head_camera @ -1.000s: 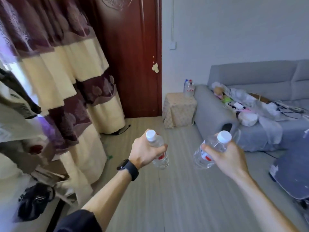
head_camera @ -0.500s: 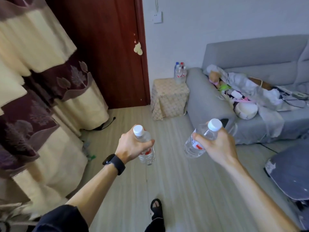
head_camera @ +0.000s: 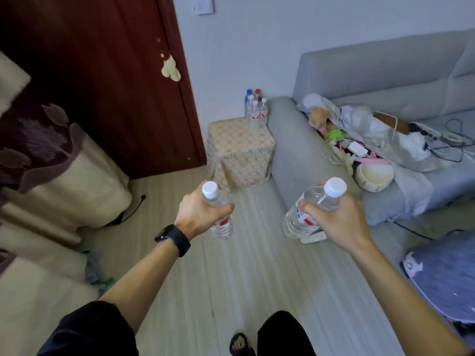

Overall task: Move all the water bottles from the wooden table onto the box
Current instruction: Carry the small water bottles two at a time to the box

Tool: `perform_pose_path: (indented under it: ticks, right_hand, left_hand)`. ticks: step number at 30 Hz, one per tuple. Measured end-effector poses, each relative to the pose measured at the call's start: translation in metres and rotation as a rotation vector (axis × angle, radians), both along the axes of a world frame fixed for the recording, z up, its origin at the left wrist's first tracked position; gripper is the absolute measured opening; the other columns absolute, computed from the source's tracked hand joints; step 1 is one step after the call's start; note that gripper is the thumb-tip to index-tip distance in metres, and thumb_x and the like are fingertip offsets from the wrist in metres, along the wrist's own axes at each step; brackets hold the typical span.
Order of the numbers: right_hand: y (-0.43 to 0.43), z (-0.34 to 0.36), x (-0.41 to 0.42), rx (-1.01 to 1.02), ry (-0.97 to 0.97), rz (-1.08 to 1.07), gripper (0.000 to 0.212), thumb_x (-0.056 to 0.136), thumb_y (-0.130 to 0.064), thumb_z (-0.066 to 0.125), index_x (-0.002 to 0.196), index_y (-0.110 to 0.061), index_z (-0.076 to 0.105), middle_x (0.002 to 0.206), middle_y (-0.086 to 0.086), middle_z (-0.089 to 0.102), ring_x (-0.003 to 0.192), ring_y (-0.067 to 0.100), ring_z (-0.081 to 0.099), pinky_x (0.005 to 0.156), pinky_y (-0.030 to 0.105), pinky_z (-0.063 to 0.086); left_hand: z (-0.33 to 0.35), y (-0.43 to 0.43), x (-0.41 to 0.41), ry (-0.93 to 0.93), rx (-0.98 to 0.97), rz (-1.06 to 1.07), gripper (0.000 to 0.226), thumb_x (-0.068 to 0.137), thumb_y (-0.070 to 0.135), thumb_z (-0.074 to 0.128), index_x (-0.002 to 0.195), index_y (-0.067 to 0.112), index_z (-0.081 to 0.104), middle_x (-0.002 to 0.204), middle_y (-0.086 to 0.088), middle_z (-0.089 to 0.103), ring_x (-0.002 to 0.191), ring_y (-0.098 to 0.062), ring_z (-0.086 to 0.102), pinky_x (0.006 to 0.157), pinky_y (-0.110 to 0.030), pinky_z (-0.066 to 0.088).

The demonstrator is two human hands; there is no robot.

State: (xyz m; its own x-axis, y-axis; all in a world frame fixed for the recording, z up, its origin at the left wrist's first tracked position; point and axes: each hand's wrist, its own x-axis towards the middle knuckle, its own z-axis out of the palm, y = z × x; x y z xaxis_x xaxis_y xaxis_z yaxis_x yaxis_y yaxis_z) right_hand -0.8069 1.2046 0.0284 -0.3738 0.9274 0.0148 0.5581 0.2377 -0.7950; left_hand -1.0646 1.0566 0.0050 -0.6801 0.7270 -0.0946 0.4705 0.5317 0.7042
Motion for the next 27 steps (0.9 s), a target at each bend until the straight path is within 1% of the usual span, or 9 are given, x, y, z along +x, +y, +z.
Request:
perform_pose_path:
  ticks: [5, 7, 10, 13, 16, 18, 23, 25, 27]
  right_hand:
    - [0.098, -0.025, -0.053, -0.053, -0.004, 0.008, 0.057, 0.06, -0.063, 0.07, 0.1, -0.023, 0.065, 0.086, -0.012, 0.073, 0.086, 0.01, 0.068, 0.08, 0.041, 0.057]
    - [0.138, -0.033, -0.078, -0.059, 0.0, 0.024, 0.056, 0.06, -0.063, 0.069, 0.1, -0.024, 0.065, 0.087, -0.014, 0.072, 0.086, 0.008, 0.067, 0.078, 0.036, 0.056]
    - [0.2, -0.036, -0.112, -0.073, 0.001, 0.073, 0.057, 0.06, -0.064, 0.068, 0.1, -0.024, 0.065, 0.088, -0.015, 0.071, 0.086, 0.003, 0.065, 0.071, 0.026, 0.05]
    - [0.262, -0.041, -0.148, -0.089, -0.032, 0.109, 0.058, 0.062, -0.065, 0.068, 0.1, -0.022, 0.064, 0.087, -0.013, 0.071, 0.085, 0.007, 0.065, 0.073, 0.032, 0.053]
    - [0.307, -0.045, -0.181, -0.116, -0.072, 0.141, 0.058, 0.062, -0.065, 0.067, 0.101, -0.022, 0.063, 0.084, -0.013, 0.071, 0.082, 0.008, 0.066, 0.074, 0.037, 0.056]
    - [0.339, -0.051, -0.203, -0.133, -0.095, 0.152, 0.056, 0.062, -0.063, 0.068, 0.1, -0.022, 0.063, 0.081, -0.016, 0.072, 0.079, 0.007, 0.067, 0.073, 0.037, 0.057]
    - [0.403, -0.071, -0.265, -0.177, -0.12, 0.164, 0.06, 0.059, -0.067, 0.069, 0.1, -0.024, 0.062, 0.084, -0.012, 0.072, 0.082, 0.011, 0.067, 0.075, 0.038, 0.056]
    - [0.427, -0.08, -0.293, -0.185, -0.132, 0.173, 0.061, 0.059, -0.068, 0.069, 0.101, -0.024, 0.062, 0.084, -0.012, 0.071, 0.081, 0.01, 0.067, 0.074, 0.036, 0.056]
    - [0.451, -0.086, -0.322, -0.183, -0.146, 0.165, 0.058, 0.061, -0.066, 0.073, 0.101, -0.025, 0.062, 0.085, -0.011, 0.07, 0.081, 0.011, 0.066, 0.072, 0.034, 0.054]
  left_hand:
    - [-0.018, 0.101, -0.052, -0.033, -0.026, -0.018, 0.038, 0.065, 0.055, 0.078, 0.088, 0.031, 0.06, 0.081, 0.016, 0.068, 0.082, -0.006, 0.065, 0.079, -0.033, 0.057]
    - [-0.024, 0.143, -0.07, -0.035, -0.033, -0.011, 0.038, 0.065, 0.053, 0.079, 0.088, 0.03, 0.06, 0.082, 0.014, 0.068, 0.082, -0.007, 0.065, 0.078, -0.033, 0.056]
    - [-0.029, 0.2, -0.099, -0.06, -0.042, 0.024, 0.039, 0.064, 0.054, 0.079, 0.088, 0.031, 0.058, 0.082, 0.014, 0.069, 0.081, -0.007, 0.066, 0.078, -0.033, 0.057]
    - [-0.032, 0.255, -0.128, -0.078, -0.089, 0.046, 0.039, 0.064, 0.055, 0.077, 0.09, 0.033, 0.056, 0.084, 0.014, 0.069, 0.082, -0.009, 0.066, 0.076, -0.032, 0.057]
    - [-0.037, 0.293, -0.155, -0.085, -0.109, 0.06, 0.04, 0.066, 0.054, 0.077, 0.092, 0.034, 0.054, 0.084, 0.014, 0.068, 0.082, -0.01, 0.066, 0.071, -0.028, 0.053]
    - [-0.044, 0.318, -0.177, -0.097, -0.131, 0.075, 0.041, 0.066, 0.055, 0.077, 0.092, 0.033, 0.054, 0.084, 0.014, 0.068, 0.081, -0.01, 0.066, 0.071, -0.029, 0.054]
    - [-0.07, 0.379, -0.24, -0.125, -0.164, 0.105, 0.04, 0.065, 0.055, 0.076, 0.093, 0.033, 0.057, 0.084, 0.014, 0.069, 0.084, -0.012, 0.066, 0.076, -0.034, 0.057]
    - [-0.081, 0.405, -0.265, -0.134, -0.172, 0.098, 0.04, 0.067, 0.053, 0.076, 0.095, 0.033, 0.057, 0.085, 0.013, 0.068, 0.084, -0.012, 0.066, 0.073, -0.031, 0.055]
    - [-0.087, 0.433, -0.293, -0.14, -0.172, 0.093, 0.041, 0.069, 0.05, 0.077, 0.098, 0.03, 0.056, 0.086, 0.013, 0.066, 0.084, -0.013, 0.064, 0.066, -0.027, 0.049]
